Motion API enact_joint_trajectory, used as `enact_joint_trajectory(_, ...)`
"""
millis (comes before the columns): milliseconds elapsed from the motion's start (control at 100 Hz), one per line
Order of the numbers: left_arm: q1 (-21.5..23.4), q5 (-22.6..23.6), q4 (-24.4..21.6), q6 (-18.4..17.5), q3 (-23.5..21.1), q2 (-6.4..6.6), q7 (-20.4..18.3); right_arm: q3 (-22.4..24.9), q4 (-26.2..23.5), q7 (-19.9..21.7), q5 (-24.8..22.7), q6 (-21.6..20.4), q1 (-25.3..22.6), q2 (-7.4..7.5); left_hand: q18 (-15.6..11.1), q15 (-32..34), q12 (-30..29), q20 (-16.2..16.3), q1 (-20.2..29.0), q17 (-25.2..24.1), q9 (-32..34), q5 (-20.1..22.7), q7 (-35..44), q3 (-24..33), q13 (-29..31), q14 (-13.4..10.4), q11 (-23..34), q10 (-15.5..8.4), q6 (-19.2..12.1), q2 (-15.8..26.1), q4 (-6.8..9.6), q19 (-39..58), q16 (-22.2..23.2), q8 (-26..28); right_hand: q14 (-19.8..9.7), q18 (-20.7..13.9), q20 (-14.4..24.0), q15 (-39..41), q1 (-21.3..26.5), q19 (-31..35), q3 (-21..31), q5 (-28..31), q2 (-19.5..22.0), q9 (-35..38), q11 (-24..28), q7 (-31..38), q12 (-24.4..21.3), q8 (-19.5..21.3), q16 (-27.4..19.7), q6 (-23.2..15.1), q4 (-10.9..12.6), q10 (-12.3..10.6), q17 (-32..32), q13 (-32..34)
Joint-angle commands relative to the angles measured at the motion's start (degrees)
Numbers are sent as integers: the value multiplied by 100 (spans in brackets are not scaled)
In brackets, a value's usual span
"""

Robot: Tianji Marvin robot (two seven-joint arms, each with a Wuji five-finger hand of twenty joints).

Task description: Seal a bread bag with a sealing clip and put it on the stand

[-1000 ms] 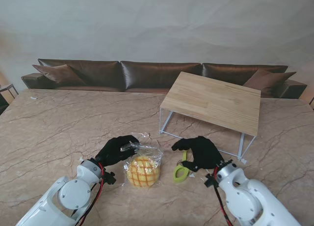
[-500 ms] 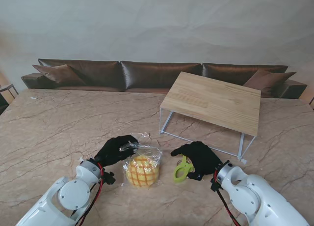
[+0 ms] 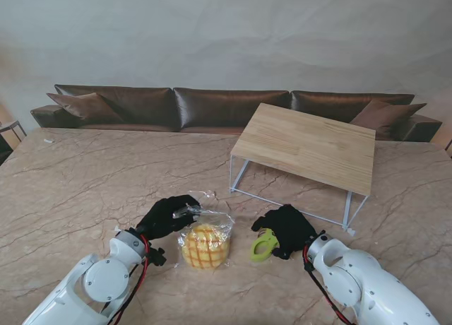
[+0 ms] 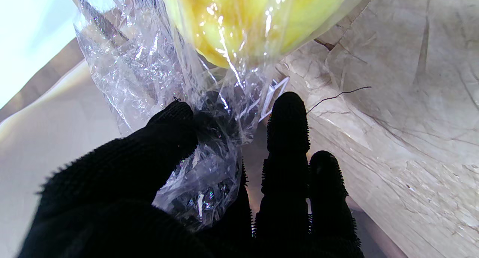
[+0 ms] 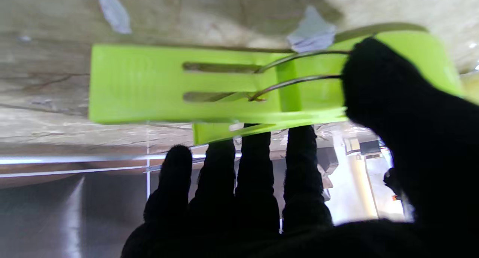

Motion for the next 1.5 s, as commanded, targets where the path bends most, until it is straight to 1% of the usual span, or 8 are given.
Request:
enact_joint_trajectory(0,51,-33,-36,-13,-13,-1,-54,-50,3,-45,-121,205,-127,-15,-63,-26,106,32,246,-110,123,184,494,-7,84,-31,114,-575,-549,229,6,54,40,281,503,284,599,726,-166,557,134,260,-102,410,551,158,214,359,432,9,-10,35,357,966)
enact_joint_trajectory(140,63,-59,-32,-19,-26,5,-89,-235,-25,-462,-388,860,-261,-36,-78,-53,106,23,270,-134,118,178,498,-50,69,-37,96,-572,-549,249,11,13,28,273,611,851,3020,1575,-740,1864,-259,681,463,767,1290,241,665,985,1783,-238,-21,-50,1434,1954)
enact_joint_trajectory(260,79,-50,-25,-26,-40,9,-96,-334,-235,-456,-500,1461,-466,-55,-78,-55,108,25,275,-133,115,178,500,-69,74,-51,88,-578,-561,251,14,4,26,267,634,866,3659,1890,-1130,2326,-642,597,890,659,1046,-251,656,708,2157,23,10,41,1792,2049)
enact_joint_trajectory(310,90,-48,-30,-33,-51,12,-103,-301,-340,-401,-564,1548,-562,-47,-70,-58,110,28,276,-133,115,180,504,-79,70,-47,85,-573,-552,251,14,2,25,264,625,830,3465,1445,-1249,1802,-753,345,995,396,640,-531,387,439,1945,121,21,57,1476,1701)
enact_joint_trajectory(440,130,-10,-72,-49,-90,13,-77,-64,-600,-297,-650,1576,-818,-44,-66,-64,114,37,284,-133,120,175,512,-81,74,-55,80,-580,-561,247,17,-1,21,261,376,373,1931,71,-1298,-78,-1142,-429,1431,-511,-164,-703,-82,-132,739,370,92,223,515,490)
enact_joint_trajectory(630,160,-4,-115,-39,-126,7,-42,401,-1104,-315,-649,1517,-1269,-84,-72,-62,111,55,280,-107,129,178,520,-80,90,-50,76,-577,-569,245,18,15,20,254,82,-142,773,-89,-1430,-590,-1108,-629,1390,-794,-515,-604,-244,-357,94,481,60,225,336,74)
enact_joint_trajectory(1180,173,-86,-71,-85,-97,-7,-21,1037,-1514,-304,-758,944,-1836,-78,-63,-59,111,108,274,-81,122,168,518,-84,84,-44,58,-571,-578,245,18,55,25,229,191,144,53,-154,-927,-736,-789,-609,1252,-626,-861,-599,-378,-395,-149,320,165,246,-385,-443)
enact_joint_trajectory(1490,197,-61,-71,-126,-117,-2,-15,1500,-1621,-302,-605,62,-2048,-76,-57,-58,102,128,269,-79,123,165,511,-81,88,-45,38,-567,-588,245,19,71,25,213,-107,-691,-551,17,-612,-1442,-580,-566,1311,-673,-765,-482,-336,-368,-177,366,377,169,-333,-466)
